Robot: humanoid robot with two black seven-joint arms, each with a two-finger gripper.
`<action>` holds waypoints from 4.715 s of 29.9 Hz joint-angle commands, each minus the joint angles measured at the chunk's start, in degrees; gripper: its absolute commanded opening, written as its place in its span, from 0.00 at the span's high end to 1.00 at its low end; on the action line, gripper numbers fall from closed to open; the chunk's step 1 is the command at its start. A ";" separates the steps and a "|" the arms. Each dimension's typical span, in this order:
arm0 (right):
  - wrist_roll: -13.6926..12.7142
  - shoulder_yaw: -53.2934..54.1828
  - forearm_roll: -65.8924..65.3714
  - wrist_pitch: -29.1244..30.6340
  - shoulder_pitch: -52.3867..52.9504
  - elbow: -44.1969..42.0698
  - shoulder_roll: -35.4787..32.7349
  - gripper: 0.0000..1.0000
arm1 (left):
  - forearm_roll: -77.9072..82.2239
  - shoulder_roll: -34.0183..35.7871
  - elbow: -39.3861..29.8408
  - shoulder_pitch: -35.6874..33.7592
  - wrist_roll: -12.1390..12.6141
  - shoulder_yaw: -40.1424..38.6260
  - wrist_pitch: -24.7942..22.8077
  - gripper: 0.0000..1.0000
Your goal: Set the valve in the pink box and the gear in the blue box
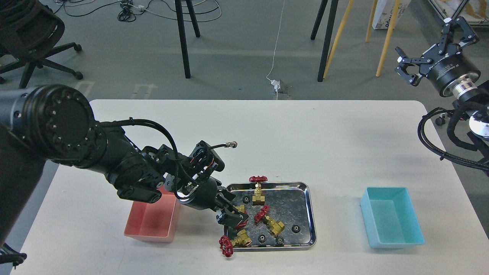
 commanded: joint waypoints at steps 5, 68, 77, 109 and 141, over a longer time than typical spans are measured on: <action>0.01 0.00 0.00 0.00 -0.02 0.00 0.03 0.00 | 0.04 0.00 -0.64 0.01 0.00 0.04 1.50 0.31; 0.54 0.26 0.00 0.00 -0.99 0.18 0.11 0.00 | 0.74 7.72 -8.10 -7.28 0.00 -2.95 2.38 0.90; -0.34 2.03 0.00 -0.66 9.97 4.13 -0.15 0.00 | 3.29 21.16 -19.69 -15.18 0.00 -2.86 2.46 0.90; -0.69 1.85 0.00 -0.76 11.93 4.22 1.79 0.00 | 16.56 44.47 -19.19 -7.65 0.00 4.52 3.69 0.90; -0.16 4.04 0.00 -1.81 7.80 3.87 1.08 0.00 | 6.65 60.19 -21.29 2.11 0.00 -36.67 -9.31 0.06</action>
